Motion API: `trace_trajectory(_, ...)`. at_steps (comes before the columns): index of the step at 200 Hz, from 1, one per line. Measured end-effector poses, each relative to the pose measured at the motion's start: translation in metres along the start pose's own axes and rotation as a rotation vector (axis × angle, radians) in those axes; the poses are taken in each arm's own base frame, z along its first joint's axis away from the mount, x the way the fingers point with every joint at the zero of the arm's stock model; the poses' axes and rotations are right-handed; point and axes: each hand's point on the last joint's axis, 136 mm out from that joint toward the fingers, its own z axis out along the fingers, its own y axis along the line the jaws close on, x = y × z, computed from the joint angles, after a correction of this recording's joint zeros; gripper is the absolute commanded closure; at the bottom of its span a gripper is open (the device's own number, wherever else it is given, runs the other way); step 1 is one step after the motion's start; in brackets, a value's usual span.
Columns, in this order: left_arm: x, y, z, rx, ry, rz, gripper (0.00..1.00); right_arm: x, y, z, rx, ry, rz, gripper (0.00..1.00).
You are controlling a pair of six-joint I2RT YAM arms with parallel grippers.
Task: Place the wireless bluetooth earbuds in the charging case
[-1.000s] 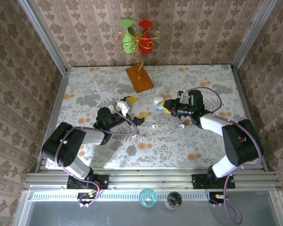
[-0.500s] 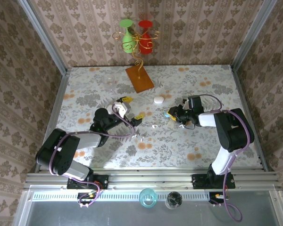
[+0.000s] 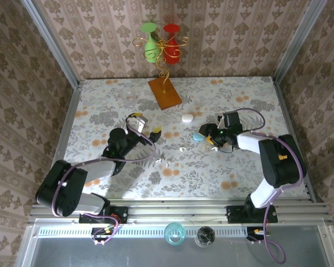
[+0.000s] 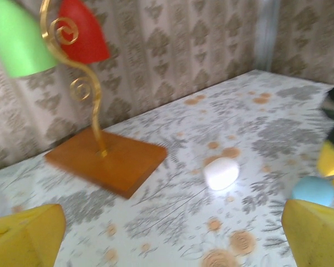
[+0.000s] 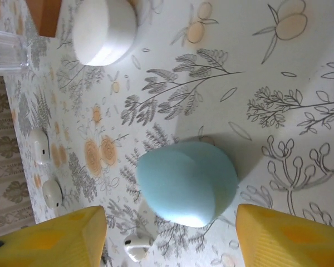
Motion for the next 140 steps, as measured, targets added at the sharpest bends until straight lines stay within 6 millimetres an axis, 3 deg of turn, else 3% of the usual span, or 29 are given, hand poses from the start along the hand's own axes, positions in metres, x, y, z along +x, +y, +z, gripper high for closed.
trace_trajectory(50, 0.014, 0.026, -0.002, -0.13, 0.213, -0.057, 0.0, -0.01, 0.034, -0.032, 0.001, -0.077, -0.161, 0.32)
trace_trajectory(84, 0.021, 0.042, -0.007, -0.198, 0.363, -0.112, 0.0, 0.003, 0.059, -0.029, -0.008, -0.047, -0.263, 0.31)
trace_trajectory(117, 0.055, 0.066, -0.032, -0.286, 0.549, -0.186, 0.0, 0.017, 0.08, -0.024, -0.028, -0.007, -0.348, 0.31)
trace_trajectory(140, 0.075, 0.068, -0.046, -0.287, 0.663, -0.185, 0.0, 0.021, 0.092, -0.02, -0.04, 0.008, -0.39, 0.31)
